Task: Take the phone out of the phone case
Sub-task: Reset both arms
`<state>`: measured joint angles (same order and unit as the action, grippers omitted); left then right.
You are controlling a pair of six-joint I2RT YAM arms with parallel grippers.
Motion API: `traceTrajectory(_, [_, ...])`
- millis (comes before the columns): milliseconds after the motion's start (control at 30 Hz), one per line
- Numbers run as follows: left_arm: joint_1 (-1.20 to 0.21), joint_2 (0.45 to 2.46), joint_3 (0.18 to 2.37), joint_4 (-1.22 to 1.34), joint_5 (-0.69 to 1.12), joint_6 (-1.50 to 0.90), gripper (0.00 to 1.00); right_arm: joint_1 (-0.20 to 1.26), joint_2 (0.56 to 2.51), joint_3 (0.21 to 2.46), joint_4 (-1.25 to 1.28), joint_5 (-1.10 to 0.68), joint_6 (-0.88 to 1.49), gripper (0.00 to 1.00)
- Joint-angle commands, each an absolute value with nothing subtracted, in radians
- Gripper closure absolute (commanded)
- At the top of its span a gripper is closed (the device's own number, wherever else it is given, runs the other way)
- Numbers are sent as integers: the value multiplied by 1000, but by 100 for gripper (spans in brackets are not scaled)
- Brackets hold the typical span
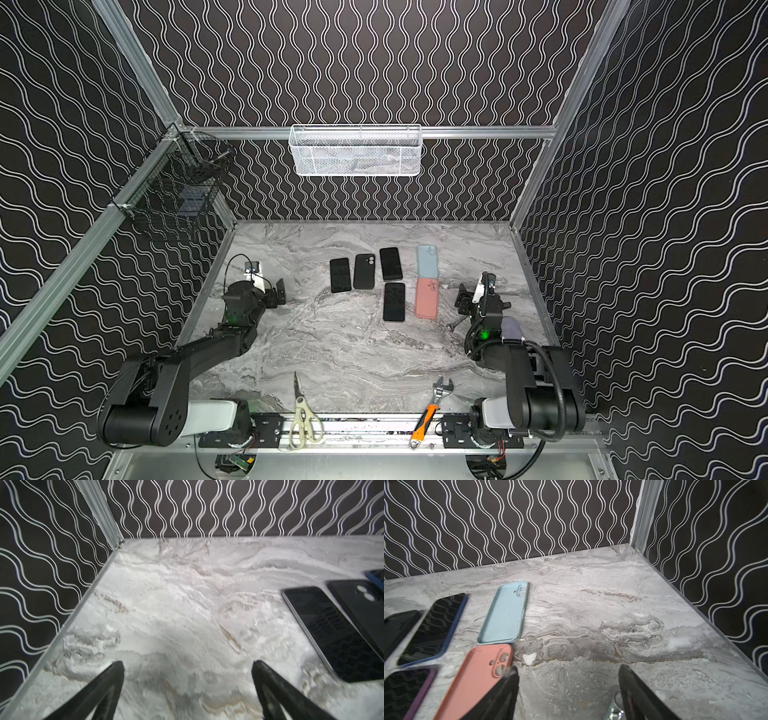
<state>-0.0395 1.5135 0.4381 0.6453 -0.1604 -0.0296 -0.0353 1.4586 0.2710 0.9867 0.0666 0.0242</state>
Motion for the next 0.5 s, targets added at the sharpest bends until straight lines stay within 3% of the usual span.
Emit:
traceTrajectory(0, [1,1558,416,836,-101,-30,1,-43,1521,256,1169,35,0,23])
traceTrajectory(133, [3,1559,410,850,-76,-27,1,-63,1521,286,1092,11,15,21])
traceTrajectory(233, [1,1584,424,850,-14,0,1,-69,1548,263,1193,15,19,16])
traceTrajectory(267, [2,1587,426,850,-5,4,1,-69,1540,267,1169,19,18,1])
traceTrajectory(467, [-40,1622,435,864,-36,42,1,-71,1537,254,1190,21,21,0])
